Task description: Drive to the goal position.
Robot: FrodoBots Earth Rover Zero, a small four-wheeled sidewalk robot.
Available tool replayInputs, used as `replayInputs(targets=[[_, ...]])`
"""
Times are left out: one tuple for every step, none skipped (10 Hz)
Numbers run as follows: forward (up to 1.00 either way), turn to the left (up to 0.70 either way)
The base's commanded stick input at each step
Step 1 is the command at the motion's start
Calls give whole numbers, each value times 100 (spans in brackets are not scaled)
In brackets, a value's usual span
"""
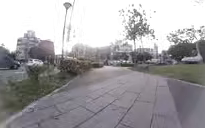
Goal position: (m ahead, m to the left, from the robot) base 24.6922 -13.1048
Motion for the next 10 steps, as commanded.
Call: replayInputs(targets=[[100, 0], [100, -9], [100, -40], [100, -40], [100, -12], [100, 0], [100, 0], [100, 0], [100, 0], [100, 0]])
